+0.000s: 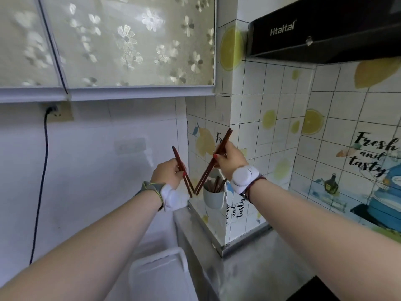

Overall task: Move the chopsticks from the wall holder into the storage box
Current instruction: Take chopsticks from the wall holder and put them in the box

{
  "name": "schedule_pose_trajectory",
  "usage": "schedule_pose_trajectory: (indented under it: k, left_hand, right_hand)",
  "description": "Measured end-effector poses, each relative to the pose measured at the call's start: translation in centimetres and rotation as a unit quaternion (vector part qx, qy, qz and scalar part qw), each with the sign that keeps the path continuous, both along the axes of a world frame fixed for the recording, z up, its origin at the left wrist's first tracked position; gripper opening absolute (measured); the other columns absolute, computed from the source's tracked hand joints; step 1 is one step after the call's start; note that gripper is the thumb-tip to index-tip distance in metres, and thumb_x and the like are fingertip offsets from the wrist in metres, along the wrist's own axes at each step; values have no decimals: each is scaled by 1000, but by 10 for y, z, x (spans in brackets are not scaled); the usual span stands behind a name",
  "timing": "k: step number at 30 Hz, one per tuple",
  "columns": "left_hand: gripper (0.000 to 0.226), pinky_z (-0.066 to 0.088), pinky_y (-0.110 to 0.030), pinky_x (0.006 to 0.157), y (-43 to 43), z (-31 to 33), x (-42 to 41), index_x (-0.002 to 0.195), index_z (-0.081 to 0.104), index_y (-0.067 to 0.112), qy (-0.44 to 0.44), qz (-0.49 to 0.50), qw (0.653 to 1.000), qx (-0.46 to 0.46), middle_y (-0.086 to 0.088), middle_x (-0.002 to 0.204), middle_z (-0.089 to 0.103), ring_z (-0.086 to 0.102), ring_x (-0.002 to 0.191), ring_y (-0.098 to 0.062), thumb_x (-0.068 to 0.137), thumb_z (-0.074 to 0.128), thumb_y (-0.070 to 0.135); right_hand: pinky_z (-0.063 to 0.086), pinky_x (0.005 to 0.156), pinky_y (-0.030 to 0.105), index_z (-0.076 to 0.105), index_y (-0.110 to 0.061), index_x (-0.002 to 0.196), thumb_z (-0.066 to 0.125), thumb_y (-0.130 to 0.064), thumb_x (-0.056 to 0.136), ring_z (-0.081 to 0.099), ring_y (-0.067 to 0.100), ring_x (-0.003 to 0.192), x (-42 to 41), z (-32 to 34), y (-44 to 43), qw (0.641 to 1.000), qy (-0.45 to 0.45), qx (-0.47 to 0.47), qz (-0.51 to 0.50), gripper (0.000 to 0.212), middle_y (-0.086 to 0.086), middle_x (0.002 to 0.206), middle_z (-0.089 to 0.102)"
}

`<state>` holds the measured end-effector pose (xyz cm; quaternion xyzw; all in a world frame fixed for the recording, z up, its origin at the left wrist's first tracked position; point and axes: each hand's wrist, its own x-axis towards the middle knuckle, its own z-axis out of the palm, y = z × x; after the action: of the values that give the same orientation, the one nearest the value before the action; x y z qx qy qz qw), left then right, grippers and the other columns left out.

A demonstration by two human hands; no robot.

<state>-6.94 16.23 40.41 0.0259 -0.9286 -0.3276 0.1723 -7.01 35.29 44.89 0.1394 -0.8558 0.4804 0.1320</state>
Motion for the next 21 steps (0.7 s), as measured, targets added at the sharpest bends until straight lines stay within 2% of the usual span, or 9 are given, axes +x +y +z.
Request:
schedule_pose_trajectory:
  k: [2,6,9,11,12,14,16,18,21]
  left_hand:
    - [24,53,-36,88,-10,-6,23,111,62,12,-21,22,1000,6,-9,107,69,66,99,-29,89,56,20]
    - [23,54,-44,92,-31,-19,46,110,60,6,-73,16,995,65,-16,107,69,66,102,-36,88,54,11]
    - [24,54,-48,93,-48,-33,63,114,57,0,-152,12,983,104,-19,108,67,65,105,-38,92,51,5]
    - [12,54,-47,92,-58,-45,80,106,53,6,-196,26,968,152,-18,96,69,67,95,-34,95,48,6]
    - [8,55,-45,91,-64,-53,91,103,49,7,-216,35,958,186,-17,88,68,66,90,-33,96,45,6]
    - [9,55,-41,81,-73,-69,103,106,43,8,-241,49,941,234,-15,80,65,63,83,-33,97,41,5]
    - [16,57,-33,63,-86,-93,117,114,43,8,-269,64,928,249,-16,79,64,64,73,-30,98,41,7]
    - [9,55,-28,48,-93,-118,131,108,44,9,-279,88,917,271,-16,77,62,62,64,-25,99,41,9]
    - [7,55,-30,48,-97,-154,145,95,43,11,-288,110,906,289,-16,71,59,59,58,-25,100,38,9]
  right_hand:
    - [59,81,45,44,-9,129,49,-6,94,67,34,95,14,-5,-11,999,-28,8,34,36,15,110,63]
    - [58,81,50,48,-8,111,49,-5,95,67,38,95,31,-23,-35,991,-102,13,80,17,18,112,63]
    - [55,84,55,47,-4,123,46,1,95,64,43,103,42,-50,-56,978,-170,-10,124,29,21,119,60]
    - [57,78,54,48,-3,112,43,5,95,62,45,105,50,-76,-71,961,-223,-22,162,20,25,122,58]
    - [60,69,48,47,-5,100,42,6,95,62,45,104,53,-90,-80,953,-247,-22,176,13,29,123,56]
    - [60,53,35,43,-8,89,40,6,96,63,41,94,56,-115,-90,939,-286,-12,189,16,33,120,57]
    - [59,55,38,41,-6,99,39,5,97,65,38,81,59,-147,-104,919,-339,1,201,11,30,103,62]
    - [58,50,38,41,-7,104,39,3,97,63,30,67,60,-181,-115,897,-390,8,209,13,19,82,60]
    - [58,48,38,45,-7,103,38,-1,97,62,29,63,61,-223,-117,867,-447,22,218,11,16,77,60]
